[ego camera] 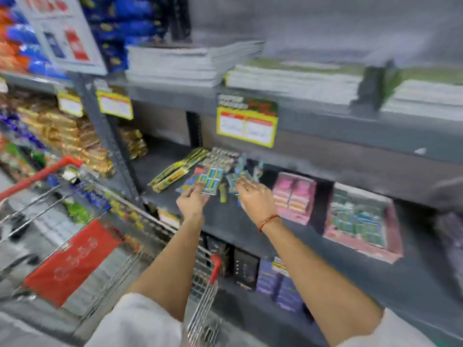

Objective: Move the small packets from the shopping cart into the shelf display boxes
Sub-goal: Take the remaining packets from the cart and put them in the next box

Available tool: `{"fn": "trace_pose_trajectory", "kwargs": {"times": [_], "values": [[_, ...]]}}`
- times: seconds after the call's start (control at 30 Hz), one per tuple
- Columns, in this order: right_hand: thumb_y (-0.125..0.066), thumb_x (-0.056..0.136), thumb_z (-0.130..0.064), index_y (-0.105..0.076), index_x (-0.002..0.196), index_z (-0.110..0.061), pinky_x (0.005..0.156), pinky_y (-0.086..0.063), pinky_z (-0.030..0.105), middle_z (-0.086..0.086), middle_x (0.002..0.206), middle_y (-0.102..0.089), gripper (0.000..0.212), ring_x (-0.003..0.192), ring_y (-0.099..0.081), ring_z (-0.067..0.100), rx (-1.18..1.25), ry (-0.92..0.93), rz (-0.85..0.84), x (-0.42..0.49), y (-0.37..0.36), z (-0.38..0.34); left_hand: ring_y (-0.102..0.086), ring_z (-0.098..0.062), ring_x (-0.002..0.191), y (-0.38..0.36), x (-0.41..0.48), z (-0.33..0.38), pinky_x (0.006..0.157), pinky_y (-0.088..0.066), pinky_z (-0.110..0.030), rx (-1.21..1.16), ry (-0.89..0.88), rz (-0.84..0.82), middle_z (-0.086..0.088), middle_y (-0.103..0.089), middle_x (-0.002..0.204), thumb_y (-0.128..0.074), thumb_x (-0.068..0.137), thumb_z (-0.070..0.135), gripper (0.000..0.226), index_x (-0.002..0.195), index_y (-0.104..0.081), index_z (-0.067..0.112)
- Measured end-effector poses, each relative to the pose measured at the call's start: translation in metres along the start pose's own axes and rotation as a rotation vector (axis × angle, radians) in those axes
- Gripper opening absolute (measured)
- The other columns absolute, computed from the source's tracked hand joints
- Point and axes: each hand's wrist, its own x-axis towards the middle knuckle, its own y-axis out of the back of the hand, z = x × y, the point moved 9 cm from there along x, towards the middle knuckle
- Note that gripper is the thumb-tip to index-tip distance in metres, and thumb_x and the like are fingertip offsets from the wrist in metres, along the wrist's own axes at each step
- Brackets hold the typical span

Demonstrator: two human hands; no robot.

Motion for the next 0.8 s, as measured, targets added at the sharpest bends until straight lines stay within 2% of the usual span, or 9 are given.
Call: {"fn": "trace_pose_trajectory", "kwargs": {"times": [0.07, 0.13, 0.23, 0.37, 0.47, 0.53, 0.57, 0.67, 0.8], "values": [[-0.038, 0.063, -0.01, -0.075, 0.076, -0.011, 0.055, -0.056, 0.02, 0.004, 0.081, -0.079, 0.039, 0.077, -0.076, 0.013, -0.057, -0.099, -0.004, -0.017, 0.018, 0.048, -0.057, -0.007, 0.052, -0.052, -0.016, -0.011, 0.042, -0.051, -0.011, -0.026, 0.024, -0.093, 0.0, -0.06, 0.065, -0.06, 0.09, 0.002, 0.009, 0.097, -0.061, 0.007], [-0.036, 0.06, -0.011, -0.073, 0.073, -0.01, 0.047, -0.053, 0.02, 0.007, 0.073, -0.077, 0.039, 0.066, -0.075, 0.019, -0.15, -0.203, 0.001, -0.043, 0.038, 0.094, -0.055, -0.001, 0.037, -0.107, -0.038, -0.03, 0.039, -0.049, -0.011, -0.031, 0.069, -0.224, 0.006, -0.061, 0.046, -0.055, 0.091, -0.001, 0.014, 0.08, -0.06, 0.007], [-0.039, 0.058, -0.01, -0.069, 0.065, -0.01, 0.035, -0.044, 0.019, 0.006, 0.057, -0.07, 0.03, 0.046, -0.067, 0.022, -0.266, -0.395, 0.005, -0.094, 0.065, 0.155, -0.057, -0.012, 0.039, -0.179, -0.083, -0.072, 0.033, -0.045, -0.013, 0.003, 0.198, -0.374, 0.005, -0.059, 0.036, -0.054, 0.088, -0.008, 0.028, 0.066, -0.055, 0.01], [-0.056, 0.046, -0.006, -0.067, 0.06, -0.01, 0.031, -0.041, 0.017, 0.006, 0.054, -0.069, 0.018, 0.042, -0.066, 0.021, -0.36, -0.59, -0.089, -0.167, 0.069, 0.206, -0.067, -0.029, 0.073, -0.234, -0.135, -0.139, 0.049, -0.055, -0.026, 0.232, 0.306, -0.476, -0.01, -0.062, 0.069, -0.059, 0.087, -0.002, 0.021, 0.071, -0.057, 0.012], [-0.083, 0.032, -0.006, -0.066, 0.058, -0.012, 0.03, -0.041, 0.018, 0.005, 0.051, -0.068, 0.032, 0.042, -0.066, 0.022, -0.251, -0.745, -0.238, -0.205, 0.051, 0.231, -0.067, -0.029, 0.09, -0.248, -0.165, -0.184, 0.076, -0.058, -0.033, 0.498, 0.288, -0.608, -0.009, -0.069, 0.09, -0.054, 0.092, 0.011, 0.018, 0.102, -0.067, 0.003], [-0.088, 0.031, -0.01, -0.067, 0.065, -0.014, 0.032, -0.045, 0.023, 0.006, 0.054, -0.068, 0.041, 0.045, -0.066, 0.023, -0.316, -0.779, -0.338, -0.22, 0.042, 0.236, -0.069, -0.035, 0.098, -0.248, -0.172, -0.192, 0.087, -0.057, -0.043, 0.639, 0.152, -0.629, -0.018, -0.072, 0.103, -0.055, 0.089, 0.009, 0.022, 0.102, -0.07, -0.001], [-0.085, 0.046, -0.01, -0.069, 0.08, -0.014, 0.041, -0.051, 0.028, 0.007, 0.067, -0.072, 0.038, 0.057, -0.07, 0.026, -0.314, -0.769, -0.374, -0.222, 0.039, 0.236, -0.069, -0.034, 0.098, -0.249, -0.174, -0.191, 0.086, -0.057, -0.042, 0.706, 0.056, -0.648, -0.02, -0.072, 0.103, -0.056, 0.087, 0.007, 0.022, 0.098, -0.072, -0.003], [-0.052, 0.086, -0.008, -0.054, 0.126, -0.018, 0.085, -0.051, 0.036, 0.008, 0.123, -0.064, 0.041, 0.111, -0.06, 0.03, -0.114, -0.801, -0.405, -0.229, 0.023, 0.242, -0.068, -0.035, 0.092, -0.259, -0.186, -0.179, 0.076, -0.053, -0.039, 0.941, -0.306, -0.771, -0.021, -0.073, 0.094, -0.058, 0.085, 0.002, 0.016, 0.088, -0.073, -0.004], [-0.049, 0.094, -0.023, -0.052, 0.133, -0.024, 0.112, -0.034, 0.038, 0.008, 0.144, -0.047, 0.04, 0.133, -0.042, 0.029, 0.12, -0.81, -0.482, -0.233, 0.015, 0.253, -0.059, -0.026, 0.109, -0.269, -0.198, -0.162, 0.091, -0.051, -0.035, 1.256, -0.805, -0.895, -0.009, -0.067, 0.116, -0.054, 0.091, 0.012, 0.024, 0.108, -0.069, 0.004]]}}
